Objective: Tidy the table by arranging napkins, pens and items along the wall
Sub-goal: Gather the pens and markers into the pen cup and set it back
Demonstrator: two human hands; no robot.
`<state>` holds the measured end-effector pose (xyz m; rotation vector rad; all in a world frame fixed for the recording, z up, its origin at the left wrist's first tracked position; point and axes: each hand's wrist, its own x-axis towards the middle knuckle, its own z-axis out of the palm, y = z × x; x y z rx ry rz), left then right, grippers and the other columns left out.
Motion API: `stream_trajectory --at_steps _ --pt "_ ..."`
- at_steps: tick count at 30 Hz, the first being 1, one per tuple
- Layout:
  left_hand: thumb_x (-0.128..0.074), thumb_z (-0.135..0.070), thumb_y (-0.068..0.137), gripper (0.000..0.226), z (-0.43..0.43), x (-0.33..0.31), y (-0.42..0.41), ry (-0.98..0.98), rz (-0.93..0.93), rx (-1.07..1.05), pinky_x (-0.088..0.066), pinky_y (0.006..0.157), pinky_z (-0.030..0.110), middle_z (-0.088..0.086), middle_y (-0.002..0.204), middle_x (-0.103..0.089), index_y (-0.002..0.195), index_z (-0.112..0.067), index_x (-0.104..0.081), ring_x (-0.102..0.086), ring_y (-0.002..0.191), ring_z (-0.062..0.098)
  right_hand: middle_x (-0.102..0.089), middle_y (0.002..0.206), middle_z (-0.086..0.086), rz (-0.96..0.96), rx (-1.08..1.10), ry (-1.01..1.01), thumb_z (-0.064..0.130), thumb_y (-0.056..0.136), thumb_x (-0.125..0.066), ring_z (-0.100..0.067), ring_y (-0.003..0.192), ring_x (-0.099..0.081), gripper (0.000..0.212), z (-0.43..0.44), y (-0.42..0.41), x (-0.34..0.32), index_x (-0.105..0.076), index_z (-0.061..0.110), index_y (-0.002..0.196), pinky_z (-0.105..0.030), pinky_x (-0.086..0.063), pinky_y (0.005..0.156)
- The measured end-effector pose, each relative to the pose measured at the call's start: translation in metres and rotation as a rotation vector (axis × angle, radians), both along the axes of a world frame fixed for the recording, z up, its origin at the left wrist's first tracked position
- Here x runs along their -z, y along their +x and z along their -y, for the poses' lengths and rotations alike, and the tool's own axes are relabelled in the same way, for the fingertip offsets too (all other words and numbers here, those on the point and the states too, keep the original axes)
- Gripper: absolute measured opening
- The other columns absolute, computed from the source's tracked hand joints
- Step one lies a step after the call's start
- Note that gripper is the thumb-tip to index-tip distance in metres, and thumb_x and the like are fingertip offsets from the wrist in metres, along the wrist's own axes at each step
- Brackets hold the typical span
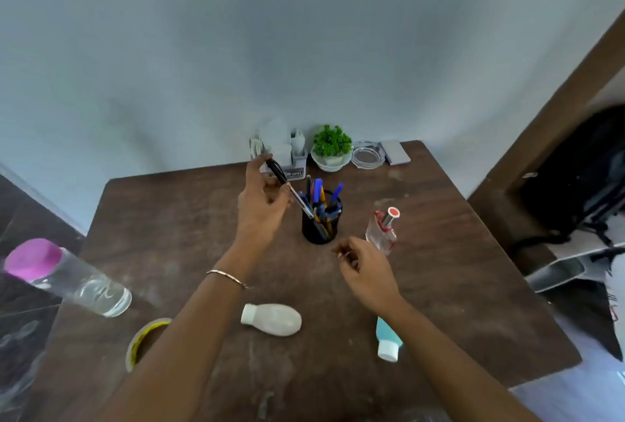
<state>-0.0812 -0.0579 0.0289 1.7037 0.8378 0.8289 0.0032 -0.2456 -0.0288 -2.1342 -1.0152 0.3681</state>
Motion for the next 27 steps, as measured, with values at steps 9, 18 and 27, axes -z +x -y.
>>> stream_trajectory --at_steps 9,18,27 --pt "-0.059 -0.018 0.092 0.035 -0.004 -0.003 0.050 0.318 -0.221 0.039 -0.058 0.072 0.036 -0.009 0.090 -0.066 0.122 -0.030 -0.047 -0.067 0.073 0.006 -0.058 0.097 0.017 -0.183 -0.015 0.026 0.014 0.089 -0.058 0.002 0.090 -0.057 0.034 -0.020 0.039 0.015 -0.051 0.026 0.120 -0.015 -0.048 0.077" --pt "-0.059 -0.027 0.091 0.021 0.000 0.020 0.072 0.476 -0.396 0.119 -0.055 0.074 0.040 -0.006 0.093 -0.066 0.111 -0.031 -0.057 -0.064 0.079 0.015 -0.054 0.119 0.007 -0.277 -0.051 -0.010 0.021 0.083 -0.059 -0.010 0.106 -0.057 0.053 -0.034 0.059 0.039 -0.038 0.024 0.132 -0.031 -0.050 0.088" --pt "-0.066 -0.032 0.085 0.020 -0.001 0.024 0.085 0.639 -0.581 0.156 -0.047 0.082 0.035 -0.008 0.099 -0.061 0.104 -0.029 -0.072 -0.058 0.095 0.016 -0.045 0.132 -0.005 -0.290 -0.045 0.007 0.016 0.083 -0.063 -0.021 0.119 -0.054 0.060 -0.049 0.069 0.041 -0.034 0.013 0.136 -0.035 -0.047 0.098"
